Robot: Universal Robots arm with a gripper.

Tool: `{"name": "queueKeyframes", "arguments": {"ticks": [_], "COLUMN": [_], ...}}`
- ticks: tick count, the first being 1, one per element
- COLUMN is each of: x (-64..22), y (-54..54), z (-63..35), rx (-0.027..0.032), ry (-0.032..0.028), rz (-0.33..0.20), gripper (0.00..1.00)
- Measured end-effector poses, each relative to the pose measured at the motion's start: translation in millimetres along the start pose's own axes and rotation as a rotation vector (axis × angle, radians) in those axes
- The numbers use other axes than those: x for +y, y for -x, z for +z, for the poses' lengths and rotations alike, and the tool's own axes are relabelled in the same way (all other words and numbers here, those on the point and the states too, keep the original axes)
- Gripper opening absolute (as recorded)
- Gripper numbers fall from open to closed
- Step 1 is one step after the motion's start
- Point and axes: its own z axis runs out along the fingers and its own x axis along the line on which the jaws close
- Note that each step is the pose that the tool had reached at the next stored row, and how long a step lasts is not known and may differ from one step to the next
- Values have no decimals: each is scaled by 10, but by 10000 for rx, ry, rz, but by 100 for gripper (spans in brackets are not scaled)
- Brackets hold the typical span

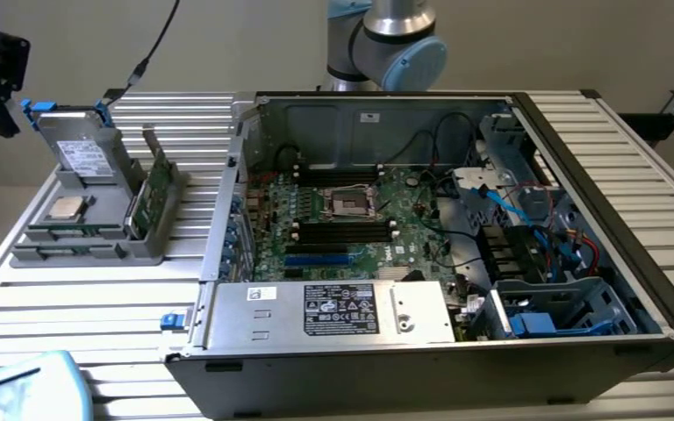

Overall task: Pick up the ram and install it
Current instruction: 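Pick up the ram and move it above insertion slot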

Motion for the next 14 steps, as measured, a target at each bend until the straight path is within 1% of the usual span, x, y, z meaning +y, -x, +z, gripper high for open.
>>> {"name": "queueKeyframes", "arguments": {"ticks": [14], "x": [-2], "y": [3], "z": [47], "rx": [125], "ry": [-152], "rz": [-2532], "gripper": [11]}}
